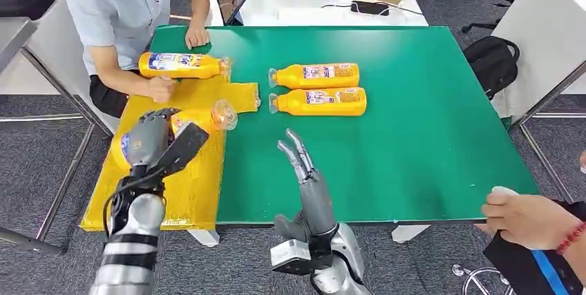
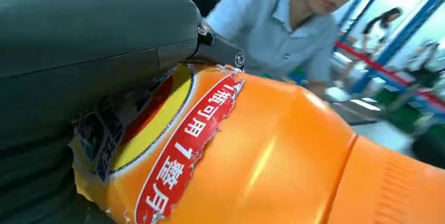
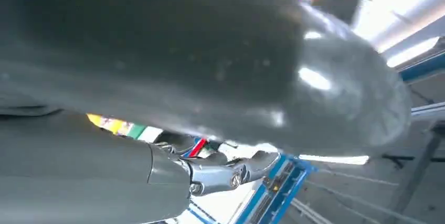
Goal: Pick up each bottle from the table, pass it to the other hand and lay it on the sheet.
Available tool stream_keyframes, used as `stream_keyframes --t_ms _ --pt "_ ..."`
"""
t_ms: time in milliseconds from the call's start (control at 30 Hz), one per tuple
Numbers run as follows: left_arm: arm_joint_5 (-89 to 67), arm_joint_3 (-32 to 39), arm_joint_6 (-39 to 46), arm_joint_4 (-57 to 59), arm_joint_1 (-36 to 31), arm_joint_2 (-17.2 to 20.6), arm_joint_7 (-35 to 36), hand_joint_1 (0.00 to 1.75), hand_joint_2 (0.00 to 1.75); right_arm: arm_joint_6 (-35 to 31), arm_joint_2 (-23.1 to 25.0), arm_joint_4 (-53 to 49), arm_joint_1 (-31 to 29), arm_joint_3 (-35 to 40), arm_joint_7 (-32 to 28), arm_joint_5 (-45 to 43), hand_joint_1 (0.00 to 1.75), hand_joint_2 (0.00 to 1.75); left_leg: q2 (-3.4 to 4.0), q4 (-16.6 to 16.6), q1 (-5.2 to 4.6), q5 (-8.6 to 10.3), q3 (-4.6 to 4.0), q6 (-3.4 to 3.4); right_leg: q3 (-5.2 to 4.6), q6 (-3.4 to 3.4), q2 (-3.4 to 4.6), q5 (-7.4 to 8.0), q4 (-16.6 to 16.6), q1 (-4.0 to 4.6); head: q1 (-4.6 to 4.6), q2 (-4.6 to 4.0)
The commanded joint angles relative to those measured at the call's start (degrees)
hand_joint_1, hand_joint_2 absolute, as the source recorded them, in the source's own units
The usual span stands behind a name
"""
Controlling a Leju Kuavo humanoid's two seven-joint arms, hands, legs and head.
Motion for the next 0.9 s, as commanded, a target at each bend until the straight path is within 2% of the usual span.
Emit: stream_keyframes --t_ms 33,100,167,300,367,400,433,467,500,533,567,667,733,900 --pt "-12.38 -4.80 -1.26 37.64 -16.68 7.30 3.90 1.75 1.75 -0.13 -4.09 0.17 -1.84 6.41 -1.93 -4.44 0.00 0.00 -0.21 -0.14 -0.01 0.01 0.31 0.09 0.38 -0.18 -0.30 -0.07 -0.12 0.03 0.00 0.00" --pt "-13.76 -6.16 -0.96 46.68 -19.68 7.53 4.40 1.75 1.75 -0.26 -4.36 0.98 -2.36 7.81 -1.93 -5.14 0.00 0.00 -0.23 -0.13 -0.02 0.01 0.31 0.10 0.40 -0.15 -0.31 -0.08 -0.12 0.02 0.00 0.00" --pt "-12.77 -5.70 -1.14 50.64 -20.80 7.13 3.58 1.75 1.75 -0.39 -4.32 2.33 -2.82 8.59 -1.93 -5.76 0.00 0.00 -0.17 -0.14 -0.05 0.00 0.33 0.10 0.39 -0.15 -0.25 -0.07 -0.12 -0.01 0.02 0.00" --pt "-10.26 -4.66 -2.05 51.91 -21.37 6.07 1.58 1.73 1.75 -1.26 -4.75 3.70 -3.46 9.43 -1.93 -6.20 0.00 0.00 -0.02 -0.08 -0.02 -0.04 0.23 0.08 0.26 -0.14 -0.08 -0.04 -0.08 0.02 0.02 0.00" --pt "-9.70 -4.31 -2.29 51.87 -21.39 5.90 1.44 1.62 1.75 -1.40 -4.82 3.79 -3.53 9.41 -1.93 -6.16 0.00 0.00 -0.06 -0.05 -0.01 -0.03 0.16 0.06 0.21 -0.12 -0.12 -0.05 -0.06 0.02 0.02 0.00" --pt "-8.25 -3.34 -3.03 51.74 -21.42 5.57 1.03 1.45 1.75 -1.16 -4.88 3.86 -3.67 9.21 -1.93 -6.33 0.00 0.00 -0.03 -0.03 0.01 -0.03 0.10 0.04 0.15 -0.10 -0.07 -0.02 -0.06 0.03 0.00 0.00" --pt "-7.04 -2.67 -3.97 51.79 -21.43 5.55 0.30 1.17 1.75 -0.97 -4.82 3.93 -3.79 9.17 -1.93 -6.38 0.00 0.00 -0.02 -0.04 0.01 -0.05 0.18 0.07 0.23 -0.15 -0.10 -0.05 -0.07 0.05 0.00 0.00" --pt "-6.60 -2.46 -4.29 51.80 -21.39 5.51 0.02 0.33 1.75 -1.01 -4.87 3.93 -3.84 9.17 -1.93 -6.36 0.00 0.00 0.00 -0.05 -0.02 -0.02 0.11 0.05 0.15 -0.09 -0.05 -0.02 -0.05 0.01 -0.02 0.00" --pt "-3.92 -0.61 -4.74 51.54 -21.16 5.24 -1.26 0.09 1.75 -1.01 -4.82 4.36 -4.00 9.08 -1.93 -6.27 0.00 0.00 0.00 -0.07 -0.03 -0.04 0.22 0.08 0.26 -0.14 -0.07 -0.04 -0.07 0.01 0.02 0.00" --pt "-3.41 -0.26 -4.89 51.49 -21.16 5.18 -1.34 0.09 1.75 -0.97 -4.74 4.51 -4.06 9.06 -1.93 -6.21 0.00 0.00 0.03 -0.08 -0.03 -0.03 0.20 0.07 0.23 -0.11 -0.03 -0.01 -0.08 0.01 -0.02 0.00" --pt "-2.96 0.05 -5.01 51.41 -21.16 5.02 -1.40 0.00 1.75 -1.05 -4.68 4.67 -4.10 9.07 -1.93 -6.18 0.00 0.00 0.02 -0.08 -0.02 -0.03 0.23 0.08 0.27 -0.13 -0.05 -0.01 -0.10 0.02 -0.02 0.00" --pt "0.54 2.08 -7.43 51.24 -21.16 4.77 -3.08 0.00 1.75 -0.69 -4.50 5.45 -4.26 9.18 -1.93 -6.40 0.00 0.00 0.04 -0.04 -0.02 -0.03 0.12 0.07 0.17 -0.08 -0.01 0.00 -0.06 0.01 0.00 0.00" --pt "7.32 6.24 -12.16 51.19 -20.86 4.67 -6.76 0.00 1.75 -1.01 -4.45 6.82 -4.67 9.84 -1.93 -6.77 0.00 0.00 0.00 -0.06 -0.03 -0.03 0.15 0.06 0.20 -0.09 -0.05 -0.01 -0.06 0.00 0.00 0.00" --pt "13.74 9.66 -15.71 50.21 -20.23 3.72 -8.54 0.00 1.75 -2.15 -4.83 7.78 -5.16 10.28 -1.93 -7.62 0.00 0.00 0.05 -0.14 -0.02 -0.07 0.39 0.11 0.45 -0.18 -0.04 -0.03 -0.16 0.03 -0.02 0.00"
